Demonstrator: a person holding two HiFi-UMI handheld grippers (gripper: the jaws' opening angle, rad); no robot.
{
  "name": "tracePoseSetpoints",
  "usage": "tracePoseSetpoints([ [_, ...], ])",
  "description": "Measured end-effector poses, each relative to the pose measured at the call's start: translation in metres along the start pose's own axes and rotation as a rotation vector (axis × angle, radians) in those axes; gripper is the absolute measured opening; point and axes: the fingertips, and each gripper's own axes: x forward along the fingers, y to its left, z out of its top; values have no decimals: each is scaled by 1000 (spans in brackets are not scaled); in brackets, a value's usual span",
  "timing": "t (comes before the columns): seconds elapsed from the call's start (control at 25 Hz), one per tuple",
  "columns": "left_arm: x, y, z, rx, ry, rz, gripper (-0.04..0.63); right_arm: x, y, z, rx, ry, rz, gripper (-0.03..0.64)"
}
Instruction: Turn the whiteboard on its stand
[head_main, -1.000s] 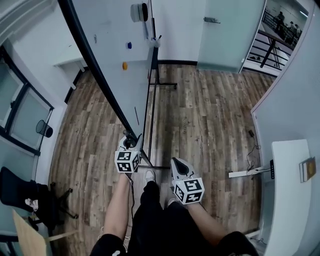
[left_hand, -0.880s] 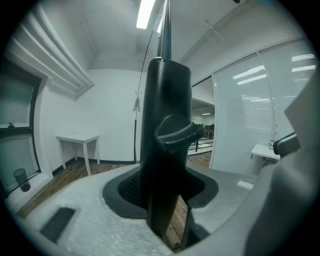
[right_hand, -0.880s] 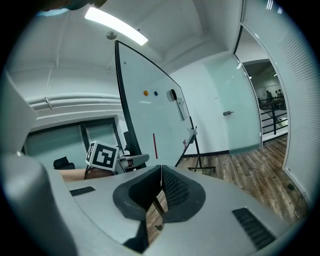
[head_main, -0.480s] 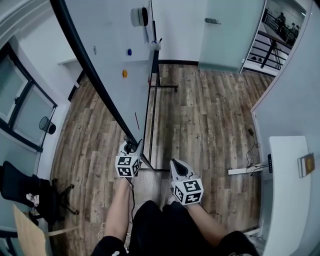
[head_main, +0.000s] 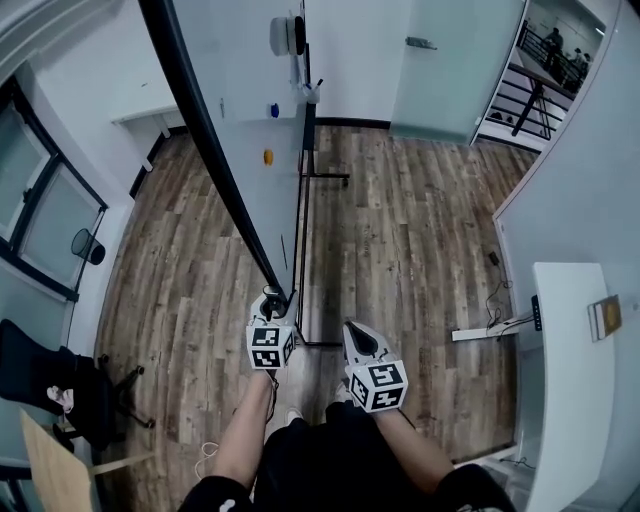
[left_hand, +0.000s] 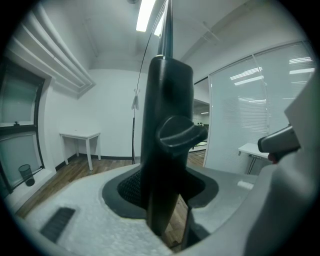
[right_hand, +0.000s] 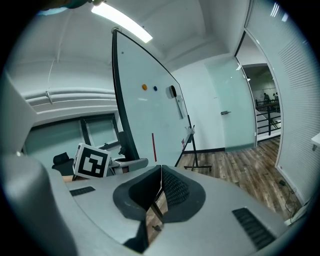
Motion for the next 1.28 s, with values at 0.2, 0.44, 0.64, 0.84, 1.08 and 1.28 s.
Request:
tracePoseSetpoints([
  [0.2, -26, -7, -4, -4, 0, 2, 184, -10, 18, -7, 7, 3, -37, 14],
  [0.44, -53, -17, -11, -8, -1, 6, 184, -26, 32, -18, 16, 5, -75, 14],
  [0.64, -72, -27, -18, -5, 6, 6, 184, -40, 35, -27, 23, 10, -96, 14],
  [0.84, -87, -33, -22, -3, 8, 11, 184, -49, 40, -31, 24, 7, -105, 14],
  [1.08, -106, -43, -29, -7, 22, 12, 184, -58, 47, -41, 27, 13, -96, 14],
  [1.28, -118, -45, -37, 5, 27, 14, 184, -55, 51, -43, 31, 20, -91, 14],
])
